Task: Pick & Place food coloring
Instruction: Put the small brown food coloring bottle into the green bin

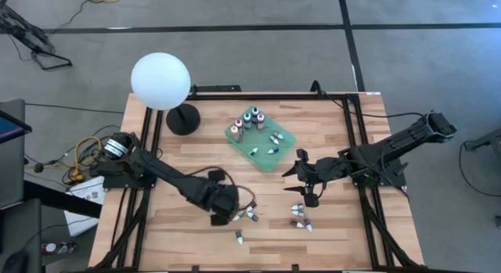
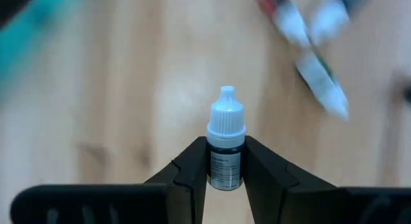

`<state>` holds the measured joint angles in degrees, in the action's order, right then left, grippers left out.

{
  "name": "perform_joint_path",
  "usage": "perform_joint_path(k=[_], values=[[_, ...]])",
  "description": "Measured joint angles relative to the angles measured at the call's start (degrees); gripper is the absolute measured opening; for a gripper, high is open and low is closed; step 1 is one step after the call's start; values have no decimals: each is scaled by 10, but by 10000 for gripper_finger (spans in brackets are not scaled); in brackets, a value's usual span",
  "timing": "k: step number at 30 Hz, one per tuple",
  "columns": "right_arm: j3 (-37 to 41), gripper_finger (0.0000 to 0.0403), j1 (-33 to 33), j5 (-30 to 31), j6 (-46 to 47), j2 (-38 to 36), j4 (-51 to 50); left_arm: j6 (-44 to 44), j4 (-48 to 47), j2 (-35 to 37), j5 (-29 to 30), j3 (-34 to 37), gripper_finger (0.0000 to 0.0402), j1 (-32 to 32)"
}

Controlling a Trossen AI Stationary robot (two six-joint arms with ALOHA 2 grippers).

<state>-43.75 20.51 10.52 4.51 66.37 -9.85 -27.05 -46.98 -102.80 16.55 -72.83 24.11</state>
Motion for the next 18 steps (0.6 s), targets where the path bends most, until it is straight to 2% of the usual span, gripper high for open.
perform_joint_path(k=[4, 7, 14, 18], values=[[0, 205, 0, 0, 0, 0, 0, 68, 6, 1, 79, -39, 77, -28], [0, 205, 1, -1, 0, 0, -4, 114, 28, 1, 111, -55, 77, -57], [0, 205, 1, -2, 6, 0, -28, 211, 164, -2, 96, -58, 77, -129], [0, 205, 1, -2, 6, 0, -33, 239, 201, -4, 77, -57, 78, -162]])
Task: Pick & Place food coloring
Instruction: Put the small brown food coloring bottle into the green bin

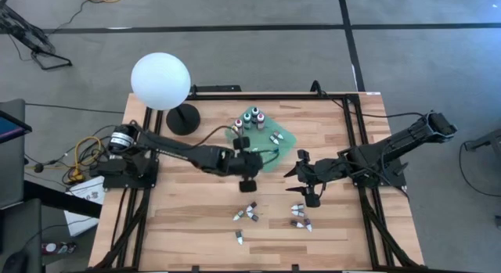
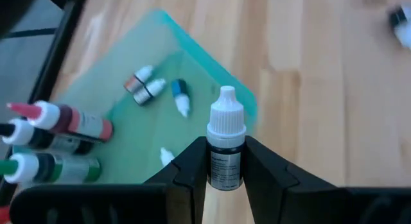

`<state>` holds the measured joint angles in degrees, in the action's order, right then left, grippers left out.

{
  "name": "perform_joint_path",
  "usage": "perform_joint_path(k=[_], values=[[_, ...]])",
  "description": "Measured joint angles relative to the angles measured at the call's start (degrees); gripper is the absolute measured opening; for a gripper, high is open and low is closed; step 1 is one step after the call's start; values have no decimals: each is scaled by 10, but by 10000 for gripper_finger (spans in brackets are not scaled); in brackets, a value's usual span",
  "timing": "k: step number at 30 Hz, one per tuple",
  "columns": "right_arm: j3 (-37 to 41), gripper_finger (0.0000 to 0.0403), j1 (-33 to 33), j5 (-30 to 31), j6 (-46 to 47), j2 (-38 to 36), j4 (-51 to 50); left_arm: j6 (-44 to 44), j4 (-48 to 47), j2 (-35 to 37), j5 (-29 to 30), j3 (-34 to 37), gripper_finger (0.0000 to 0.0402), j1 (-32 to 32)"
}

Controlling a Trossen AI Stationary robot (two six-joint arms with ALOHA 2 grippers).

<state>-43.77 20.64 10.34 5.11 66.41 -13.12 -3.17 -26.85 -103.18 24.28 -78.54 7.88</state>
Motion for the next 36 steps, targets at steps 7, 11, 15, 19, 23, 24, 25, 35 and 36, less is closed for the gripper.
perform_joint_path(k=[7, 11, 15, 19, 23, 24, 25, 35, 36], values=[[0, 205, 0, 0, 0, 0, 3, 16, 77, -3, -24, 10, 78, -42], [0, 205, 0, 0, 0, 1, 3, 25, 122, -28, -45, 11, 78, -63], [0, 205, 0, 1, -1, 1, 5, 35, 178, -66, -56, 9, 78, -87], [0, 205, 0, 1, -1, 1, 3, 22, 199, -89, -55, 7, 77, -113], [0, 205, 0, 1, -3, 1, 3, 7, 213, -98, -45, 6, 78, -130], [0, 205, 0, 1, -5, 1, 3, 6, 217, -99, -50, 6, 78, -132], [0, 205, 0, 1, -6, 1, 2, 5, 224, -101, -55, 6, 80, -134], [0, 205, -1, 2, -6, 1, 3, 1, 266, -103, -43, 6, 138, -138], [0, 205, -1, 2, -6, 1, 3, 2, 272, -103, -42, 6, 148, -138]])
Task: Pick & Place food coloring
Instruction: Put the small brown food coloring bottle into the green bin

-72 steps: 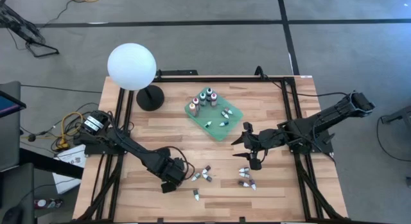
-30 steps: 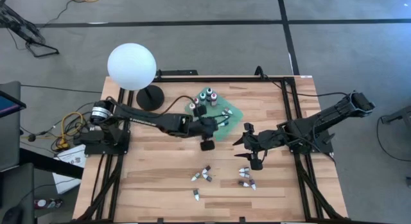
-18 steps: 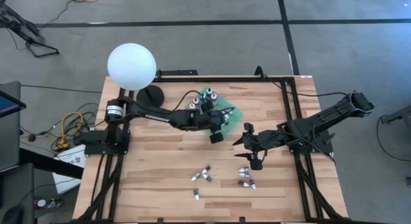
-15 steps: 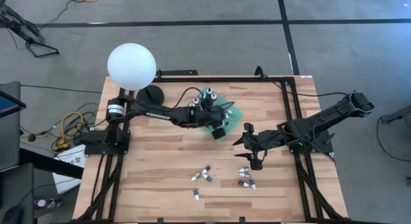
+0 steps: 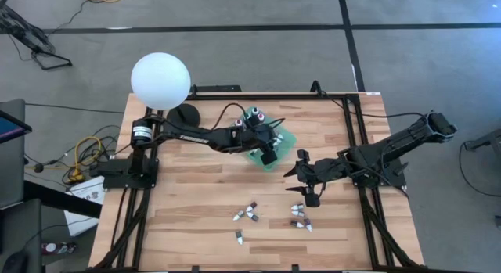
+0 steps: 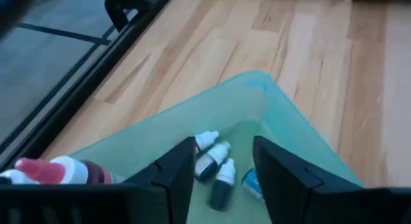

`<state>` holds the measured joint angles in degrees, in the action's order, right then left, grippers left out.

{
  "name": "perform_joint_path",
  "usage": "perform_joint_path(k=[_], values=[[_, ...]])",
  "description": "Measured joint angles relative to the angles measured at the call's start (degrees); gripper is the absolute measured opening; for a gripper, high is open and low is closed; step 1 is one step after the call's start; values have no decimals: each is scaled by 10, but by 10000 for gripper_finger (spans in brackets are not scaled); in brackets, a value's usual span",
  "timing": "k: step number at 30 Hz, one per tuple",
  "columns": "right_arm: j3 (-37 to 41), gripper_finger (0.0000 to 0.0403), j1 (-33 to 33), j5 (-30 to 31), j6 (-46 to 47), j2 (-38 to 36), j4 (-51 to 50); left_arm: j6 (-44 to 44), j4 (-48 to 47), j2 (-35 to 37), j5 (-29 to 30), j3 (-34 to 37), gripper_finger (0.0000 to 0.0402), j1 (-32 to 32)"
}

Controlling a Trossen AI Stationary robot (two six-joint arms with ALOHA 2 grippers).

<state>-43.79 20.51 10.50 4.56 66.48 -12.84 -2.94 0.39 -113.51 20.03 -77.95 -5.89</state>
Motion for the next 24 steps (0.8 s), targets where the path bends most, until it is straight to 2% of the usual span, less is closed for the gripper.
perform_joint_path(k=[4, 8, 16, 20, 24], values=[[0, 205, 0, 0, 16, 0, 0, 0, 3, 0, -1, 0, 184, 0], [0, 205, 5, -9, 46, 0, -17, 1, -31, 14, -22, 0, 204, 6], [0, 205, 28, -13, 113, 1, -46, 21, -164, 97, -90, -1, 194, 51], [0, 205, 57, -13, 159, 18, -60, 9, -263, 128, -174, -1, 187, 84], [1, 205, 83, -15, 181, 48, -70, -33, -344, 134, -217, -1, 181, 128]])
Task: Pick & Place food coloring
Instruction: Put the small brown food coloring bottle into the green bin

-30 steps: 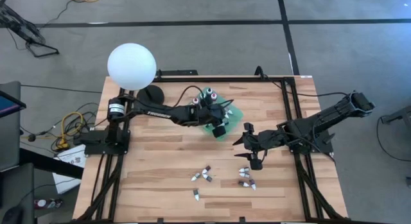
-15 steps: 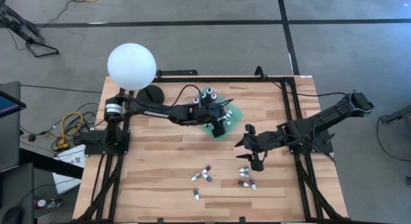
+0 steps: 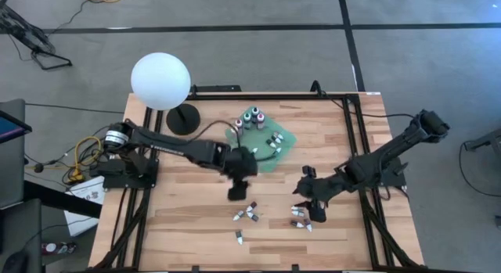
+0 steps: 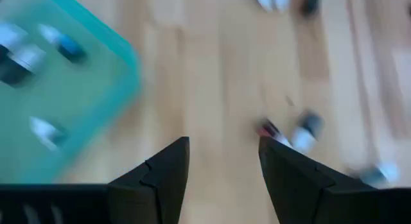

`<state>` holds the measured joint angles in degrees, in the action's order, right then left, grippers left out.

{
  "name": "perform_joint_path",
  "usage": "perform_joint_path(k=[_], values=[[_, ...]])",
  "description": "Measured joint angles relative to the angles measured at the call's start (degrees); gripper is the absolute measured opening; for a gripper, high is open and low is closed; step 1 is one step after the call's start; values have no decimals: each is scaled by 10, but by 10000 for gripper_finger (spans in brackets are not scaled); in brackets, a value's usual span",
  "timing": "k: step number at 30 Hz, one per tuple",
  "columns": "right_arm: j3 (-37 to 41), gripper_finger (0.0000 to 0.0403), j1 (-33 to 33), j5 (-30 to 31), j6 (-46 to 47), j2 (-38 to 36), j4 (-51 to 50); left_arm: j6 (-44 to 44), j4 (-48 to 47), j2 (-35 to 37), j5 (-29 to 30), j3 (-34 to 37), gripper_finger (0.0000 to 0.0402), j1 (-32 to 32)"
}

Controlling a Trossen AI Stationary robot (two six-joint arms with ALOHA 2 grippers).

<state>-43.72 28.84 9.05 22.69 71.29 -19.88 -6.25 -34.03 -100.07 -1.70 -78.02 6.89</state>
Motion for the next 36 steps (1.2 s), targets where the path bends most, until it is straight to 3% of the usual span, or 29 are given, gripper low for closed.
perform_joint_path(k=[9, 20, 25, 36], values=[[0, 205, 29, -1, 29, 77, -8, -81, -54, -3, -3, 14, 168, 123], [0, 203, 26, -1, 29, 157, -15, -179, -56, -3, 153, 14, 150, 257], [0, 184, 21, 0, 43, 172, -40, -204, -56, -3, 219, 14, 144, 285], [0, 129, 23, -1, 44, 169, -43, -205, -61, -3, 236, 14, 144, 289]])
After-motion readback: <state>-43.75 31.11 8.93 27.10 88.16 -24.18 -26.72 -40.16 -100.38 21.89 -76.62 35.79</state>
